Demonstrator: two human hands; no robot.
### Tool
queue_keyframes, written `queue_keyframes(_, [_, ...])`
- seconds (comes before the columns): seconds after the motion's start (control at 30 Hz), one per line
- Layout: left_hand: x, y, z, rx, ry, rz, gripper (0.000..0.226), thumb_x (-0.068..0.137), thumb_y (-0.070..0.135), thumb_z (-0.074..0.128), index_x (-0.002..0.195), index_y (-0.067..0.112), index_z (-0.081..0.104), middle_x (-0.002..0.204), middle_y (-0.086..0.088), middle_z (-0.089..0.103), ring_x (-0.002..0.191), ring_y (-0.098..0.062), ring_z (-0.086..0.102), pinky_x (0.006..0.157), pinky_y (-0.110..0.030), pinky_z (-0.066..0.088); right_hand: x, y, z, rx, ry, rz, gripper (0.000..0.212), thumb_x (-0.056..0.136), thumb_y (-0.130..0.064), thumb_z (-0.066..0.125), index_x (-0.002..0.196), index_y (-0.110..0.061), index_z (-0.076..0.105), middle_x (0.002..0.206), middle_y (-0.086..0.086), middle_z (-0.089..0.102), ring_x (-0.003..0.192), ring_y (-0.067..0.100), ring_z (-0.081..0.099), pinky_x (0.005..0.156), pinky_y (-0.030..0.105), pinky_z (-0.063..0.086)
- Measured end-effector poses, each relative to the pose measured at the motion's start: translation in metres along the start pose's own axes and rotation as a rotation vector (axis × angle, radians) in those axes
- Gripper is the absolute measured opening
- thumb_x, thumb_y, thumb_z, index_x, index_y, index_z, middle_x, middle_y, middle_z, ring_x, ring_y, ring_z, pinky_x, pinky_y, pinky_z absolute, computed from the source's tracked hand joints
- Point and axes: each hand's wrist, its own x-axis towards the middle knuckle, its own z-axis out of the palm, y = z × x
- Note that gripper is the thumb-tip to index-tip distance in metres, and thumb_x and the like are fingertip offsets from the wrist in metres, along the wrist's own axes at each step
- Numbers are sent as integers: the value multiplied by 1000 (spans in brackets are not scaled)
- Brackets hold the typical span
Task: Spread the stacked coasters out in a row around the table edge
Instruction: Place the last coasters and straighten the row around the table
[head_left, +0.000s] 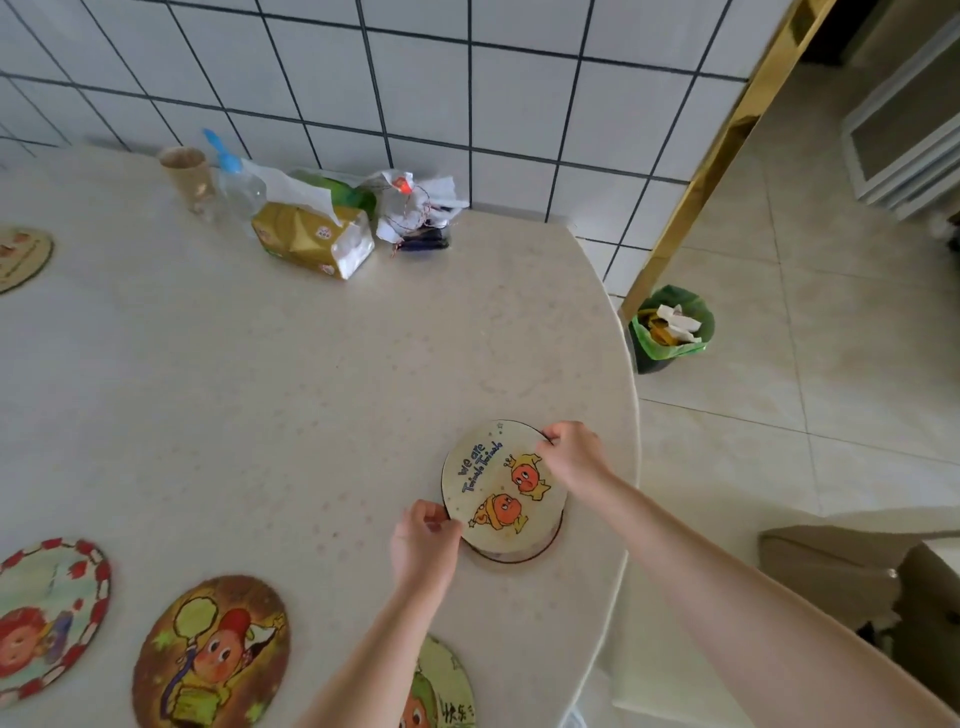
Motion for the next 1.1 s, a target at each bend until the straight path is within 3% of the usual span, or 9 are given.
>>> queue_keyframes(0.1, [4,7,2,-51,2,-15,8,79,9,64,84,14,64,84,-2,68,73,-12,60,55,-23,37,11,-2,-7,38,-43,-14,24,90,-15,53,94,6,65,80,15,66,73,19,56,78,45,55])
queue_keyframes(0.2, [16,21,1,-91,14,-2,11,79,8,62,88,14,63,87,-4,69,81,-18,64,65,-30,49,22,-8,-16,87,-66,-61,19,92,-18,55,98,-3,66,95,15,70,86,23,63,83,44,53])
queue_keyframes(0.27, [28,35,1,-141,12,3,13,81,5,60,91,12,62,91,-7,69,88,-24,66,80,-42,56,31,-15,-24,134,-74,-77,18,93,-18,56,102,-7,66,99,12,70,91,25,65,77,36,54])
queue_keyframes(0.33, [41,53,3,-177,0,19,13,83,3,58,93,11,61,95,-8,67,91,-26,67,86,-46,56,42,-23,-32,198,-84,-72,17,94,-15,55,105,-7,65,101,14,70,90,29,67,73,36,55])
queue_keyframes(0.47, [72,90,9,-189,-20,60,13,87,1,57,93,13,60,98,-7,64,88,-27,67,80,-46,59,71,-37,-46,261,-50,-33,13,93,-11,53,100,-12,64,96,9,69,88,30,67,80,42,56])
queue_keyframes(0.63, [105,123,25,-164,-45,72,13,87,2,56,95,11,60,94,-6,64,88,-27,68,81,-47,59,112,-46,-60,282,-3,8,23,91,-12,54,112,-14,65,108,10,68,97,29,67,89,47,56])
queue_keyframes(0.8, [132,146,44,-211,-69,86,11,87,-1,56,93,8,60,100,-14,66,91,-27,68,71,-33,61,145,-51,-72,240,56,-1,36,88,-9,56,121,-20,63,102,5,68,82,19,65,69,31,56])
queue_keyframes(0.9, [144,152,51,-210,-75,73,12,87,-2,56,94,7,60,102,-16,66,94,-30,68,68,-32,61,160,-51,-75,224,66,8,40,86,-2,55,121,-20,63,97,4,67,84,21,65,70,32,57])
queue_keyframes(1.1, [153,155,60,-174,-68,52,16,86,-3,57,99,7,58,99,-13,66,86,-29,69,53,-25,57,176,-51,-72,152,74,-16,41,85,0,53,114,-25,67,89,-3,63,71,7,55,51,19,42])
